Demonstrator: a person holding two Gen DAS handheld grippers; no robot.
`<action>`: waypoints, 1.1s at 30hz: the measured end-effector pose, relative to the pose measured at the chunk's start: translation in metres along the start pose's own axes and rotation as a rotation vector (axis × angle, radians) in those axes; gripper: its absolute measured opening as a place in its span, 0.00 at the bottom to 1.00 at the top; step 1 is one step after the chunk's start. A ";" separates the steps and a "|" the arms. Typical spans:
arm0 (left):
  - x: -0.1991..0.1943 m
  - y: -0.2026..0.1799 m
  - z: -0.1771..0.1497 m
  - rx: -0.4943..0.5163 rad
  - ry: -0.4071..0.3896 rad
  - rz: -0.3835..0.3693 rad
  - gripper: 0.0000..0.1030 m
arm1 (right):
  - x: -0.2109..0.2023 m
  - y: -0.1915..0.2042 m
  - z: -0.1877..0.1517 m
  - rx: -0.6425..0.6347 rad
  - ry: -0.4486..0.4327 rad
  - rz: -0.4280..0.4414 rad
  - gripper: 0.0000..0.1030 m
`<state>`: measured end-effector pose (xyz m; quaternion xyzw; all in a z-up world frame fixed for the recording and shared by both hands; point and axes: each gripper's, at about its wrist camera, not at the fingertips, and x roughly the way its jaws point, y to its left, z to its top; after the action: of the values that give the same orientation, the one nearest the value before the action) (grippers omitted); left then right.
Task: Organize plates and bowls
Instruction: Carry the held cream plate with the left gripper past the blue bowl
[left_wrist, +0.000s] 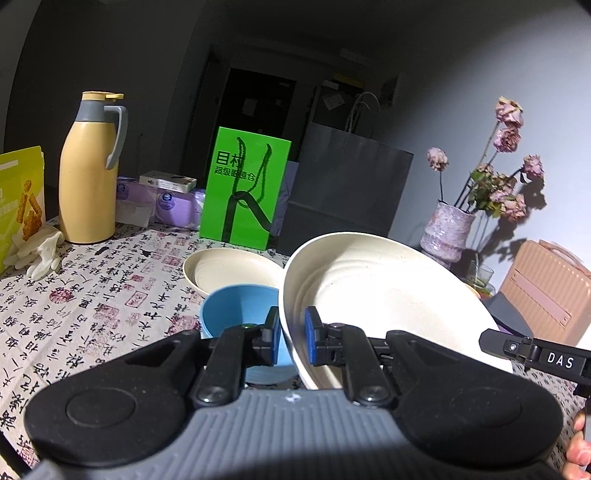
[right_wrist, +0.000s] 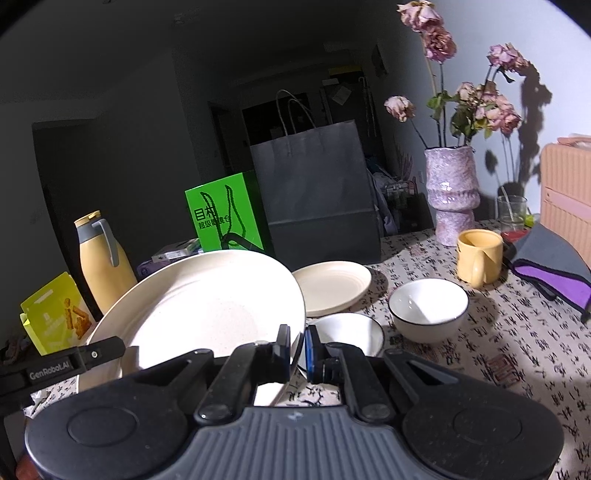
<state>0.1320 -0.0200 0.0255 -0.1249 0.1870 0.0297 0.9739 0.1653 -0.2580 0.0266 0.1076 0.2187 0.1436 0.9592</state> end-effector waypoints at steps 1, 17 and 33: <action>-0.001 -0.001 -0.002 0.004 0.001 -0.003 0.13 | -0.001 -0.002 -0.001 0.003 0.001 -0.002 0.07; -0.009 -0.022 -0.030 0.054 0.031 -0.029 0.13 | -0.021 -0.030 -0.033 0.041 0.023 -0.030 0.08; -0.002 -0.022 -0.061 0.074 0.102 -0.045 0.13 | -0.023 -0.047 -0.060 0.063 0.061 -0.044 0.07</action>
<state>0.1103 -0.0574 -0.0236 -0.0944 0.2346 -0.0053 0.9675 0.1290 -0.3005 -0.0301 0.1284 0.2545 0.1187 0.9511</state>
